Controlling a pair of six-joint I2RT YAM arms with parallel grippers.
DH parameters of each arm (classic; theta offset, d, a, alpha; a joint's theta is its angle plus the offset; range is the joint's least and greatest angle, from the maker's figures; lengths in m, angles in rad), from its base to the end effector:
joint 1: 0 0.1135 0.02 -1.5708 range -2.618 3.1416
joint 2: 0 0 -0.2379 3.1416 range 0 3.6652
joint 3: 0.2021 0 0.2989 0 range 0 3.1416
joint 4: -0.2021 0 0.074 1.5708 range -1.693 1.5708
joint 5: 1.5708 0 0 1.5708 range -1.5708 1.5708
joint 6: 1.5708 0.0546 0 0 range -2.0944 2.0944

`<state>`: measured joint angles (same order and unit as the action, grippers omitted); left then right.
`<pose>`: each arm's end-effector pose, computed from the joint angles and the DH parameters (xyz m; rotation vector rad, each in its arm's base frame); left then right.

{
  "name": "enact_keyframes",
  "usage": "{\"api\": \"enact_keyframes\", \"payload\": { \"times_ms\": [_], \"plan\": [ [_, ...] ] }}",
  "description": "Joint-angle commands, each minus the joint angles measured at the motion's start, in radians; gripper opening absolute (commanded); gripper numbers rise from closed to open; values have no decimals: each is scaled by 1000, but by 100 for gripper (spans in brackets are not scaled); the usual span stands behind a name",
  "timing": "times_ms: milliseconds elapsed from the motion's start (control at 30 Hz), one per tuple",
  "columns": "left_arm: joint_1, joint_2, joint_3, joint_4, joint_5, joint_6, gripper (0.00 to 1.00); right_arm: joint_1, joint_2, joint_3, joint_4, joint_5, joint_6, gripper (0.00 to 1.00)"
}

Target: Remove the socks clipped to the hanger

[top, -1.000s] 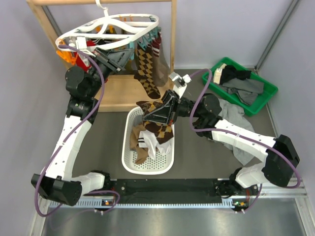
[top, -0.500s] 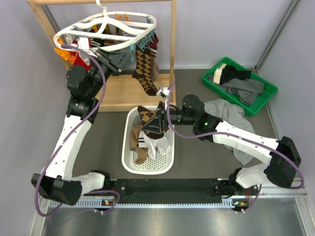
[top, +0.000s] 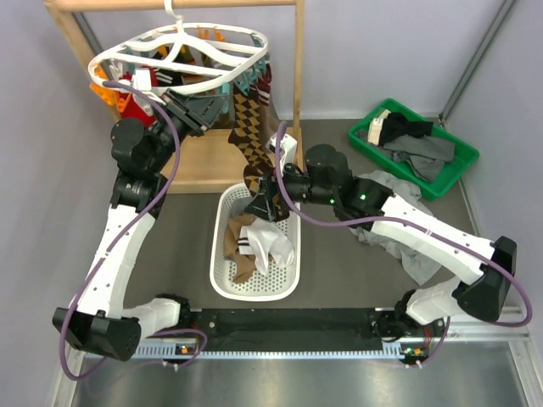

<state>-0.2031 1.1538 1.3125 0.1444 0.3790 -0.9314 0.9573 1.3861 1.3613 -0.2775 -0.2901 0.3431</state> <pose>0.3116 -0.0848 0.4738 -0.1510 1.3811 -1.2002 0.2124 0.3288 0.3625 -0.8175 1.8598 1.1344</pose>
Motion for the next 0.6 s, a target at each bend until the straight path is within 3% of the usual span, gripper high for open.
{"api": "enact_keyframes", "payload": {
  "times_ms": [0,133,300,400,567],
  "plan": [
    [21,12,-15,-49,8,-12,15,23,33,32,-6,-66,65,68],
    [22,12,-12,-46,15,-15,15,58,100,36,-136,-32,113,71],
    [24,12,-21,-40,20,-23,15,121,258,258,-576,174,5,73],
    [24,11,-21,-39,15,-23,15,161,287,369,-678,308,-16,77],
    [25,7,-15,-35,12,-21,15,181,269,406,-658,333,-41,81]
  ]
}}
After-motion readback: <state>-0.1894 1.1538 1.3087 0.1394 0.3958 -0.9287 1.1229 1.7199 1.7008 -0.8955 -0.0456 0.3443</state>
